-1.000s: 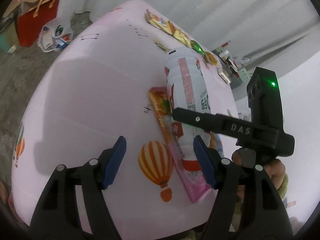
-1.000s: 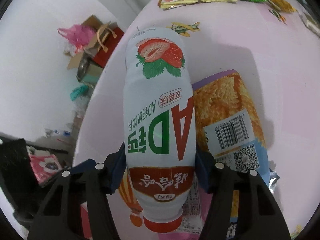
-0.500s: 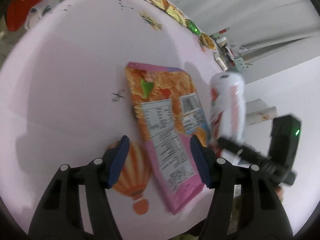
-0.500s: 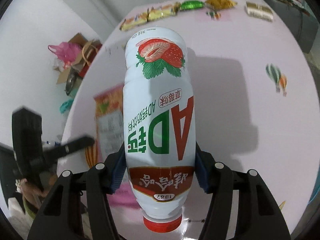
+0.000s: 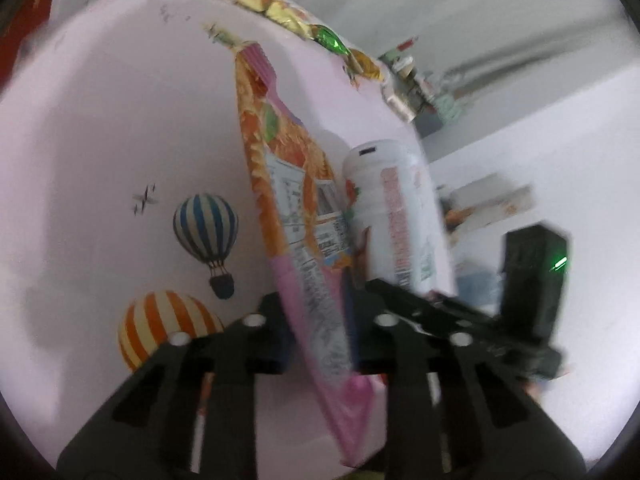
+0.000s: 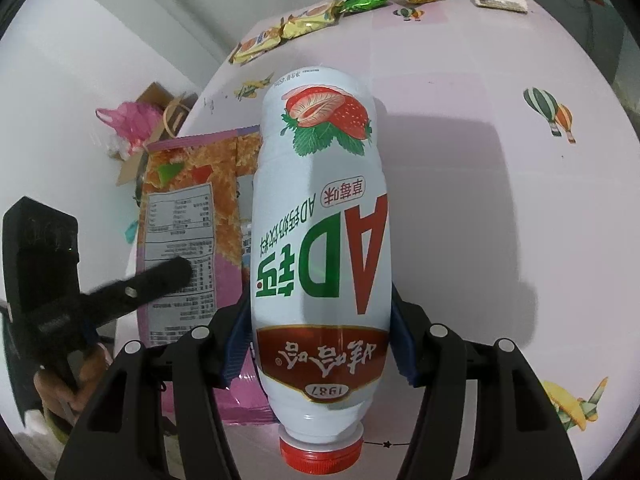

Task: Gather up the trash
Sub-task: 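Grasp the pink snack bag with the left gripper while the right grasps the white bottle, then carry the pink bag and white bottle over the blue wastebasket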

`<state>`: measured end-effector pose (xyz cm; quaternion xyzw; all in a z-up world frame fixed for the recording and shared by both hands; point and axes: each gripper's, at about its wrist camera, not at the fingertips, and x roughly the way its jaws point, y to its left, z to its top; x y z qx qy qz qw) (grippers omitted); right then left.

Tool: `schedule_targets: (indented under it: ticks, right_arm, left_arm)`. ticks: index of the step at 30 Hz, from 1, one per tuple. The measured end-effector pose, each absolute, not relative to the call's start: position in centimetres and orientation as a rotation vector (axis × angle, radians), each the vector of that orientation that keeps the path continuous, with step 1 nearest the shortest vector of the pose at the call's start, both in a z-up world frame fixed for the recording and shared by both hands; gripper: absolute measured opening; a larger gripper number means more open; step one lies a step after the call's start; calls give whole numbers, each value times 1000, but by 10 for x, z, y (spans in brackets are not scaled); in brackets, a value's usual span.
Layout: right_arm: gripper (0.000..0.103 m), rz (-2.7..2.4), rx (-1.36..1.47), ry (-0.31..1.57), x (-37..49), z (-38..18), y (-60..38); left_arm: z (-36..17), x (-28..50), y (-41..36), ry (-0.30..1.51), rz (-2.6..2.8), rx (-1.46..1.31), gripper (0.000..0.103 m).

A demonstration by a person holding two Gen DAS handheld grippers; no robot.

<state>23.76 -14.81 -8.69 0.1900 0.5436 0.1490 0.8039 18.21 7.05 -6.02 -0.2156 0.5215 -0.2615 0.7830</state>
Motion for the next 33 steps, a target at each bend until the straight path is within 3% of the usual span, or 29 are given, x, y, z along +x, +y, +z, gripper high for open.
schedule_targets:
  ticks: [11,16,33]
  right_arm:
    - [58,257,597,1066,198,-70,-205]
    - [58,232,704,1015,170,-61,-237]
    - [58,117,822,866,88,-32,-294]
  left_arm:
    - [0,163,-1,931,-547,-2,0]
    - [29,146,-29,805,-556,135,0]
    - [65,125,-83,680,-666,206,0]
